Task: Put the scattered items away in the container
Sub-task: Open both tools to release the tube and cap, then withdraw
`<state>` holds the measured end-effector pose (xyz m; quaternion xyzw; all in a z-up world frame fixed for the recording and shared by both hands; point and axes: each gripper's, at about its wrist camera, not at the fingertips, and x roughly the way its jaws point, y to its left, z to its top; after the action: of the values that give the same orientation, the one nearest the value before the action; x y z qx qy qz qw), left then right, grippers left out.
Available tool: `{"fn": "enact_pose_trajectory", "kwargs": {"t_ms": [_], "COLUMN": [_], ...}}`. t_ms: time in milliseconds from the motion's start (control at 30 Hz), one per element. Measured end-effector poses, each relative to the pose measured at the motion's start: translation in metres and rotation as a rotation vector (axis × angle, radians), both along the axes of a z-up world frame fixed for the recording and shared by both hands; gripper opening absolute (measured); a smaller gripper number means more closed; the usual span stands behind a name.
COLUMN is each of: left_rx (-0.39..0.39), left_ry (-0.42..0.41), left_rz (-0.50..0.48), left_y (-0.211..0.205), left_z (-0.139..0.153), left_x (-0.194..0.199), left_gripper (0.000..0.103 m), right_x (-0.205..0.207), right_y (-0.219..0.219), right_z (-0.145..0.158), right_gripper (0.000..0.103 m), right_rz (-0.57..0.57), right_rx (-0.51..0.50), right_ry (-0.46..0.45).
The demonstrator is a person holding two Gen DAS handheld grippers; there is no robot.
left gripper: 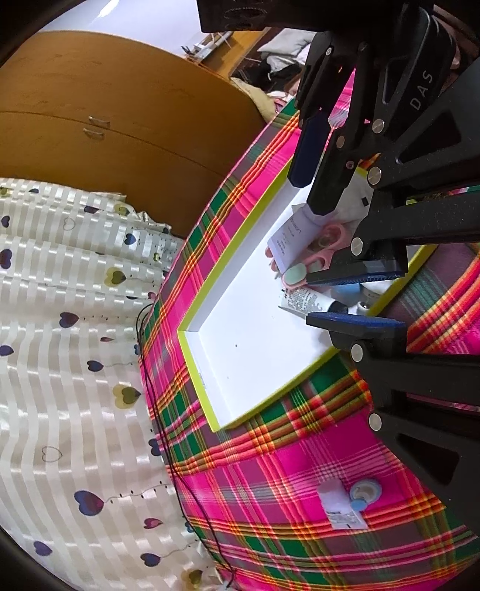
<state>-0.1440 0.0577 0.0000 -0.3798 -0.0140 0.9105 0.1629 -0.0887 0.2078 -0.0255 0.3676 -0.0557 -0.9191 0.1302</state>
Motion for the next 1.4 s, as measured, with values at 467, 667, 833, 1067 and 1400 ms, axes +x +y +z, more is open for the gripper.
{"fn": "enact_pose_trajectory", "kwargs": {"t_ms": [467,667,833,1067,1400], "left_rx": [0.037,0.043,0.029,-0.009,-0.022], "left_ry": [0.028,0.034,0.038,0.062,0.070], "left_rz": [0.100,0.132,0.166,0.193,0.233], "left_y": [-0.036,-0.047,-0.054,-0.058,-0.066], "left_z": [0.010,0.011,0.012,0.014,0.014], "left_x": [0.027,0.037,0.045,0.059,0.071], "left_gripper": [0.016,0.016,0.016,0.016,0.016], "right_x": [0.016,0.024,0.030,0.037,0.046], "right_y": [-0.023,-0.033,-0.041,-0.049,-0.059], "right_z": [0.011,0.015,0.018,0.021,0.026], "right_gripper": [0.036,0.037,0.038,0.038,0.038], "right_rz": [0.063,0.092,0.115,0.148,0.189], "right_rx": [0.016,0.031,0.033,0.032,0.033], "right_ry": [0.033,0.050,0.063,0.076,0.109]}}
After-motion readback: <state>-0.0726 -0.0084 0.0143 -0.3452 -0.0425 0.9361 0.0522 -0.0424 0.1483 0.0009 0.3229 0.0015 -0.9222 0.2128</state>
